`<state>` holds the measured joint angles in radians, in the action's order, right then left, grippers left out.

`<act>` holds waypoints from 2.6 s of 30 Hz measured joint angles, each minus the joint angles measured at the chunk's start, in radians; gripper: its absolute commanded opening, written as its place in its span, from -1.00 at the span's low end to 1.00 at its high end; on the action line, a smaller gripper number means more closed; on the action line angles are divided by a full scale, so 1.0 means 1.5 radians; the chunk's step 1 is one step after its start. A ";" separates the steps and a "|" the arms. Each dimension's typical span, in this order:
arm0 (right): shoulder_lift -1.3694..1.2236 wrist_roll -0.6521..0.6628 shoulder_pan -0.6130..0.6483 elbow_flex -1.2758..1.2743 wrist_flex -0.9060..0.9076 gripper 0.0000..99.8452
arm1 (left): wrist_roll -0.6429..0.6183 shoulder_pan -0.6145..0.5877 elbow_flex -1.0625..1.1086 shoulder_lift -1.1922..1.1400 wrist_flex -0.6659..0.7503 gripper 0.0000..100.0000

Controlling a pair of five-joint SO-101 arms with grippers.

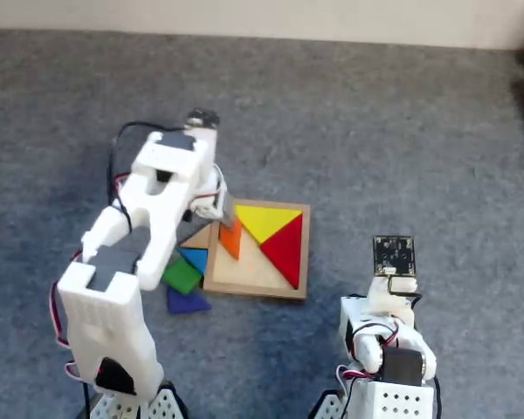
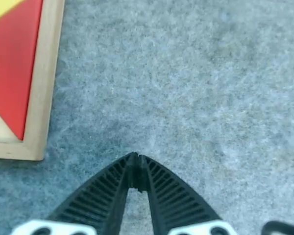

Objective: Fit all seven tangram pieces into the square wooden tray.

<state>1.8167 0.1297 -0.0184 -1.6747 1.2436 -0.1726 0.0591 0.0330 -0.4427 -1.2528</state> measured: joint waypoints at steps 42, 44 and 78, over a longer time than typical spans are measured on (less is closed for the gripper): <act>0.000 0.000 0.000 0.000 0.000 -0.99 | 0.253 -0.079 0.326 0.315 0.111 -0.47; 0.000 0.000 0.000 0.000 0.000 -0.99 | 0.255 -0.081 0.329 0.315 0.135 -0.47; 0.000 0.000 0.000 0.000 0.000 -0.99 | 0.254 -0.093 -0.036 0.093 -0.127 -0.47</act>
<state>1.8167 0.1297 -0.0184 -1.6747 1.2436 0.2079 -0.0806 -0.0207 -0.3030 -1.4431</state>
